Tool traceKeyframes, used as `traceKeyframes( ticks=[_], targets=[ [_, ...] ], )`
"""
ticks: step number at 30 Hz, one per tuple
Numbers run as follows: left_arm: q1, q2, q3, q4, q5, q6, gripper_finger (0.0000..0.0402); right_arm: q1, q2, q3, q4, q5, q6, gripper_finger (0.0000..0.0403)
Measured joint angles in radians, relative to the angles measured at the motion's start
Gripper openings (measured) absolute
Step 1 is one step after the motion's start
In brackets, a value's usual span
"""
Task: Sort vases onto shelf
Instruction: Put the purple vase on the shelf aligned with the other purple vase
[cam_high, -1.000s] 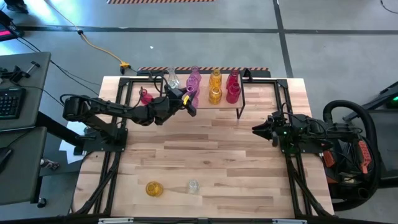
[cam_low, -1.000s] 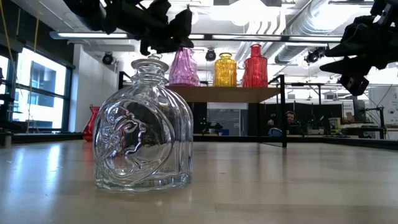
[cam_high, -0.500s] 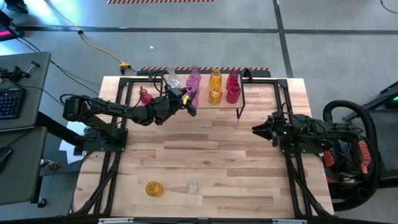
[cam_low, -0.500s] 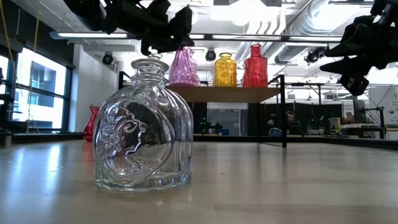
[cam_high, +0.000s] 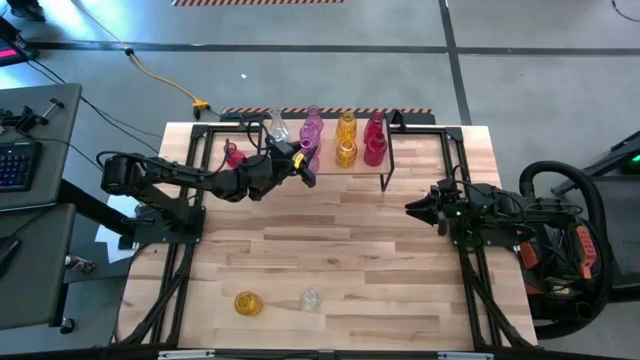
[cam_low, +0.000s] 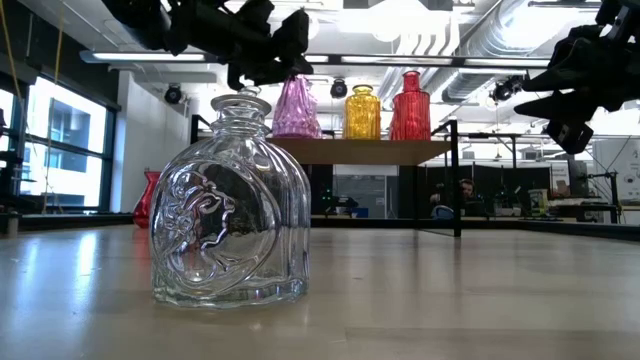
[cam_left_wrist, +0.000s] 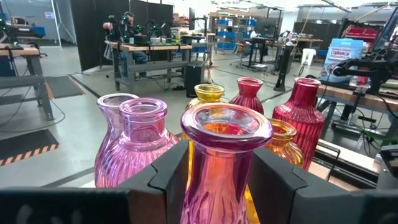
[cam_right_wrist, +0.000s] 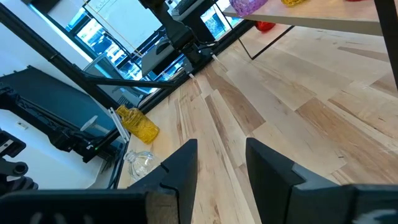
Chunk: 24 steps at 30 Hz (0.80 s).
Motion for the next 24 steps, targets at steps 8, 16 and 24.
traceKeyframes(
  ticks=[8,16,24],
  targets=[
    [0.0,0.0,0.0,0.0,0.0,0.005,0.0141,0.0,0.0,0.0,0.0,0.0,0.0,0.0117],
    [0.0,0.0,0.0,0.0,-0.001,0.023,0.0169,0.0,0.0,0.0,0.0,0.0,0.0,0.0117],
    [-0.001,-0.007,-0.001,-0.001,-0.028,0.038,0.0215,0.0,0.0,0.0,0.0,0.0,0.0,0.0117]
  ],
)
